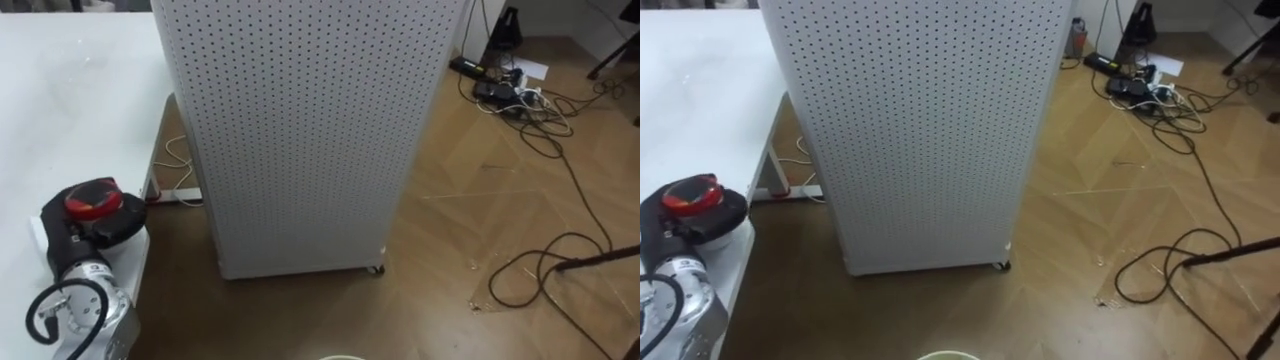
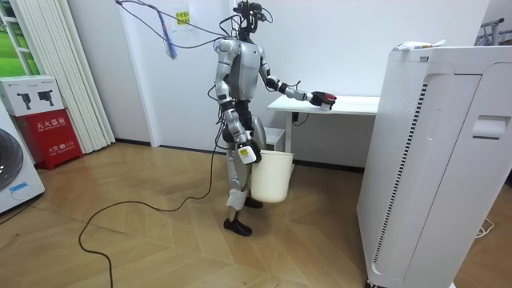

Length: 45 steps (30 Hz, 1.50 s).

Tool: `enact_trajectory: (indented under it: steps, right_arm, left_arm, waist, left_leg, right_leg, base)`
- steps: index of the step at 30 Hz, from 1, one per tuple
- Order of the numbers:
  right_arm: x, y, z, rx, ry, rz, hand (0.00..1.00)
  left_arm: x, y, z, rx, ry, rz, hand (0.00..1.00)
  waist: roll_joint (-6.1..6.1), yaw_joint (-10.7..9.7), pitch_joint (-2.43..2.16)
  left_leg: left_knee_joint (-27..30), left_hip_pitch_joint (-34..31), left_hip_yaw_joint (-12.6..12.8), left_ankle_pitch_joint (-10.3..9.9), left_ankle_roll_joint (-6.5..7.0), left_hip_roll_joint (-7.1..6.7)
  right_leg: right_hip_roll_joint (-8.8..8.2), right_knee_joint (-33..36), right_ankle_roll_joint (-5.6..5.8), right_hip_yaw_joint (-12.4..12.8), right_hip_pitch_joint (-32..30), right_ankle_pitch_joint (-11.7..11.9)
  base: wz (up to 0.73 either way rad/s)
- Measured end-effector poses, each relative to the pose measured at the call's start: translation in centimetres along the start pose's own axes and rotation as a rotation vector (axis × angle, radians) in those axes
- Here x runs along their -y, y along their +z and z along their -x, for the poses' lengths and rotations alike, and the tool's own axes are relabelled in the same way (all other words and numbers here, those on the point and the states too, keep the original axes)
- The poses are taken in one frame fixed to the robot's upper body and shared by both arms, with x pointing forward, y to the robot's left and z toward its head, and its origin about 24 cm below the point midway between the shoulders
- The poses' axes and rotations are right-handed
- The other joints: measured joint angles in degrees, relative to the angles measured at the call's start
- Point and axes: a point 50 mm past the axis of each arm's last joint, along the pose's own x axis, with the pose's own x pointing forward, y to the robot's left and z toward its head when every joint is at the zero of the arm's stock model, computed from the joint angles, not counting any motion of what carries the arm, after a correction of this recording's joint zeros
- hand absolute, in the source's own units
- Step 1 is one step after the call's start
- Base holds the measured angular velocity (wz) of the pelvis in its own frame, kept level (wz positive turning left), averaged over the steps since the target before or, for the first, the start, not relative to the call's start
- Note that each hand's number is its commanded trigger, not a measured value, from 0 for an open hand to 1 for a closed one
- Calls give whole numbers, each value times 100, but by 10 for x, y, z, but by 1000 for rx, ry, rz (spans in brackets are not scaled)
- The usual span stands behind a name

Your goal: Pick garbage

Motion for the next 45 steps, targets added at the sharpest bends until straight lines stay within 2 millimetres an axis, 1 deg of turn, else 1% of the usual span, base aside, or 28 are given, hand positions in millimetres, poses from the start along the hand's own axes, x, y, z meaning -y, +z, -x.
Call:
enact_trajectory:
  steps: [2,5,7,10,12,13,15,16,18,22,23,25,27,28,30,31,34,36,37,39,41,45]
  right_arm:
    - [-1,3,-1,4,9,20,100]
    - [-3,4,-2,6,19,33,100]
    - [-2,5,-2,8,23,37,100]
    - [-2,7,-2,12,25,38,100]
    - [-3,11,-3,20,27,42,100]
    - [-3,13,-4,26,28,43,100]
    - [-4,22,-6,45,32,47,100]
    - [-5,25,-7,52,34,51,100]
    - [-5,32,-8,67,39,69,100]
    - [-6,41,-10,86,40,98,100]
    - [-5,44,-11,95,37,96,100]
    - [-4,51,-11,116,35,96,100]
    - [-1,62,-12,141,30,104,100]
    - [0,65,-12,147,27,106,100]
    - [3,74,-13,172,19,89,100]
    - [3,76,-13,177,17,85,100]
    - [7,91,-13,219,1,70,100]
    - [10,105,-12,260,-8,85,100]
    - [12,108,-11,266,-12,89,100]
    - [15,118,-11,292,-28,88,100]
    - [18,124,-10,308,-45,75,100]
    - [18,132,-10,329,-52,79,100]
  left_arm:
    - [3,-1,1,-4,-27,0,100]
    - [9,-2,4,-7,-74,8,100]
    - [15,-1,7,-1,-104,28,100]
    - [31,7,16,35,-171,60,100]
    - [44,12,27,72,-252,72,100]
    - [47,14,31,81,-272,77,100]
    - [58,16,46,116,-350,85,100]
    - [60,17,50,126,-371,88,100]
    - [66,21,66,153,-458,104,100]
    - [73,33,83,207,-568,152,100]
    - [75,35,88,218,-603,159,100]
    - [79,35,94,224,-659,157,100]
    - [84,34,101,225,-735,151,100]
    - [85,33,102,224,-754,149,100]
    - [89,32,107,216,-819,153,100]
    - [90,32,108,213,-832,155,100]
    - [92,27,113,201,-883,152,100]
    - [91,20,117,176,-922,136,100]
    - [91,18,118,167,-931,132,100]
    - [89,12,121,137,-945,122,100]
    - [88,9,121,121,-952,114,100]
    - [88,9,121,114,-953,110,100]
  waist:
    - [-2,26,-5]
    - [1,28,-17]
    - [0,45,-22]
    - [3,150,-34]
    - [22,255,-59]
    - [29,275,-63]
    - [41,344,-70]
    - [46,343,-73]
    - [54,346,-78]
    - [72,368,-86]
    - [89,356,-96]
    - [126,396,-114]
    - [178,416,-139]
    - [189,423,-142]
    - [217,465,-139]
    - [218,480,-139]
    - [226,508,-135]
    - [228,486,-133]
    - [231,486,-131]
    - [252,485,-109]
    - [271,492,-85]
    - [284,501,-76]
  left_leg:
    - [-30,59,42,1,0,1]
    - [-55,67,34,0,0,-11]
    - [-41,65,18,1,0,5]
    - [-38,61,13,1,-1,7]
    - [-55,76,14,2,0,-8]
    - [-53,77,13,3,1,-8]
    - [-52,76,3,5,2,-11]
    - [-52,73,-2,5,2,-12]
    - [-52,59,-41,10,5,-22]
    - [-50,53,-34,21,16,-34]
    - [-55,52,-40,22,17,-40]
    - [-97,57,-25,21,18,-33]
    - [-135,71,-13,34,8,-25]
    - [-142,73,-12,40,5,-23]
    - [-199,76,-15,76,-12,-20]
    - [-226,80,-14,92,-17,-22]
    - [-277,81,16,140,-33,-29]
    - [-288,80,12,159,-34,-30]
    - [-287,83,12,159,-34,-29]
    - [-316,88,17,159,-34,-35]
    - [-322,84,18,159,-34,-36]
    - [-334,32,54,159,-35,-26]
  right_leg:
    - [8,0,1,48,15,3]
    - [11,-6,1,45,18,2]
    - [9,-4,1,44,3,2]
    - [-5,-10,1,-44,3,2]
    - [-11,-14,1,-37,11,2]
    - [-14,-13,1,-36,11,2]
    - [-30,-15,1,-74,20,2]
    - [-35,-15,1,-97,20,2]
    - [-69,-4,2,-236,21,2]
    - [-95,17,1,-305,10,2]
    - [-102,23,1,-323,11,2]
    - [-101,21,-5,-351,11,7]
    - [-113,8,-25,-476,10,25]
    - [-116,8,-29,-503,9,27]
    - [-114,5,-39,-517,-14,33]
    - [-114,2,-43,-514,-25,36]
    - [-118,16,-46,-501,-79,37]
    - [-124,12,-46,-504,-99,37]
    - [-123,8,-46,-506,-95,37]
    - [-125,-16,-46,-504,-99,37]
    - [-124,-21,-46,-501,-106,37]
    - [-116,-9,-46,-478,-188,37]
  base:
    - [-14]
    - [-2]
    - [0]
    - [0]
    - [0]
    - [0]
    - [2]
    - [6]
    - [9]
    - [2]
    - [0]
    - [-3]
    - [-4]
    - [0]
    - [0]
    - [0]
    - [-1]
    - [-4]
    - [0]
    - [0]
    - [0]
    - [-4]
